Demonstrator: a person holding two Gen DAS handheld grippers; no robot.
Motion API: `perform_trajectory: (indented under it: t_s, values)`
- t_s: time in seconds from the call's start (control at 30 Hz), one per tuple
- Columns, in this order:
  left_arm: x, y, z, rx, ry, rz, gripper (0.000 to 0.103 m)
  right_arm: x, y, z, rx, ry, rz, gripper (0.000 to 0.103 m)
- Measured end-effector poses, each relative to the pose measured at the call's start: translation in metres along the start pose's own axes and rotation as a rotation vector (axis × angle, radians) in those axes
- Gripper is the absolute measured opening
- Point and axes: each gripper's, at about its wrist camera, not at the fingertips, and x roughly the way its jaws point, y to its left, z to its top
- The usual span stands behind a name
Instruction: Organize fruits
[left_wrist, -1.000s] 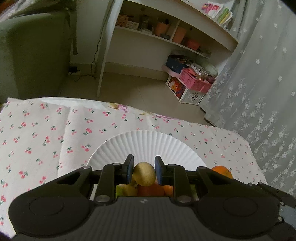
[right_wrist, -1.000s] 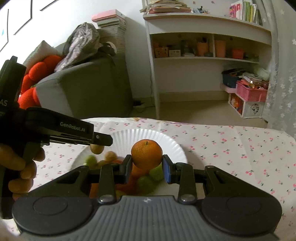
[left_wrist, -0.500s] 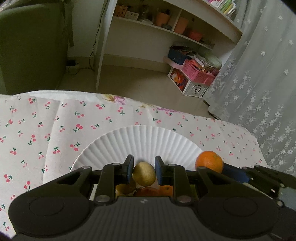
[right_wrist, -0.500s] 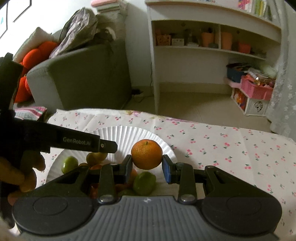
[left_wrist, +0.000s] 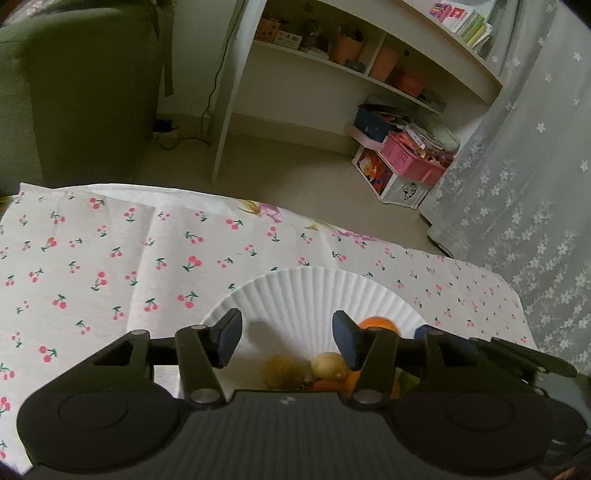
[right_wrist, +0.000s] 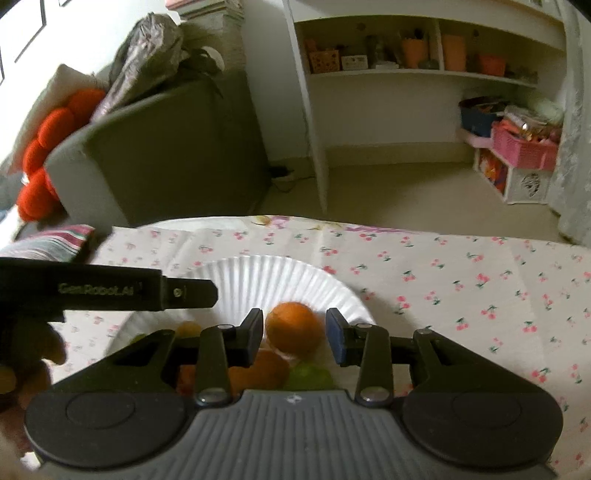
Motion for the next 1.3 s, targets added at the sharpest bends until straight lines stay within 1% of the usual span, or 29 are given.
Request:
perform_trajectory:
  t_s: [0.13,0.27,0.33,0.43,0.5,0.6,0.73,0.77,0.83,0.87,0.97,1.0,1.03,1.07,1.17,1.2,1.23,1.27,1.3]
  values:
    - [-0.011,0.001,0.001,0.004,-0.012,0.018,0.047,-0.016,0.002,0.003,0.007,-0.035,-0.012,0.037]
    - [-0.029,0.000,-0.001,0.042,-0.033,0.058,0.056,-0.030,0.011,0.007,-0.008,-0.047,-0.008,0.038]
    - [-0.041,-0.001,-0.006,0.068,-0.039,0.079,0.057,-0.036,0.021,0.009,-0.034,-0.048,-0.017,0.042]
    - [-0.056,-0.001,-0.015,0.116,-0.044,0.105,0.058,-0.043,0.038,0.011,-0.069,-0.029,-0.070,0.043]
    - [-0.067,0.001,-0.021,0.121,-0.053,0.119,0.060,-0.050,0.047,0.013,-0.077,-0.020,-0.103,0.046]
    - [-0.084,0.002,-0.031,0.118,-0.071,0.129,0.066,-0.060,0.053,0.012,-0.084,-0.010,-0.118,0.052]
    - [-0.103,-0.010,-0.045,0.174,-0.075,0.147,0.067,-0.077,0.059,0.002,-0.081,0.005,-0.136,0.052]
    - [-0.109,-0.013,-0.048,0.184,-0.080,0.150,0.069,-0.082,0.061,0.000,-0.076,0.012,-0.141,0.052]
    - [-0.121,-0.016,-0.053,0.185,-0.094,0.148,0.074,-0.092,0.064,-0.004,-0.073,0.027,-0.144,0.052]
    - [-0.129,-0.018,-0.056,0.178,-0.104,0.144,0.074,-0.097,0.068,-0.005,-0.078,0.031,-0.140,0.052]
    - [-0.149,-0.021,-0.065,0.173,-0.131,0.132,0.074,-0.116,0.079,-0.011,-0.102,0.021,-0.129,0.057]
    - [-0.157,-0.022,-0.068,0.176,-0.146,0.133,0.074,-0.122,0.084,-0.014,-0.108,0.015,-0.132,0.062]
    - [-0.164,-0.022,-0.071,0.179,-0.157,0.136,0.075,-0.129,0.089,-0.017,-0.116,0.008,-0.136,0.063]
    - [-0.172,-0.023,-0.074,0.182,-0.171,0.140,0.079,-0.136,0.095,-0.021,-0.130,-0.002,-0.139,0.063]
    - [-0.191,-0.021,-0.087,0.188,-0.203,0.148,0.081,-0.152,0.108,-0.029,-0.167,-0.042,-0.156,0.070]
    - [-0.197,-0.021,-0.092,0.186,-0.213,0.152,0.082,-0.157,0.111,-0.030,-0.161,-0.048,-0.155,0.075]
    - [-0.202,-0.021,-0.096,0.181,-0.221,0.157,0.084,-0.162,0.113,-0.031,-0.145,-0.049,-0.144,0.078]
    - [-0.208,-0.018,-0.102,0.171,-0.228,0.165,0.086,-0.168,0.114,-0.032,-0.130,-0.054,-0.136,0.080]
    - [-0.212,-0.017,-0.106,0.161,-0.230,0.171,0.087,-0.173,0.116,-0.033,-0.118,-0.064,-0.127,0.084]
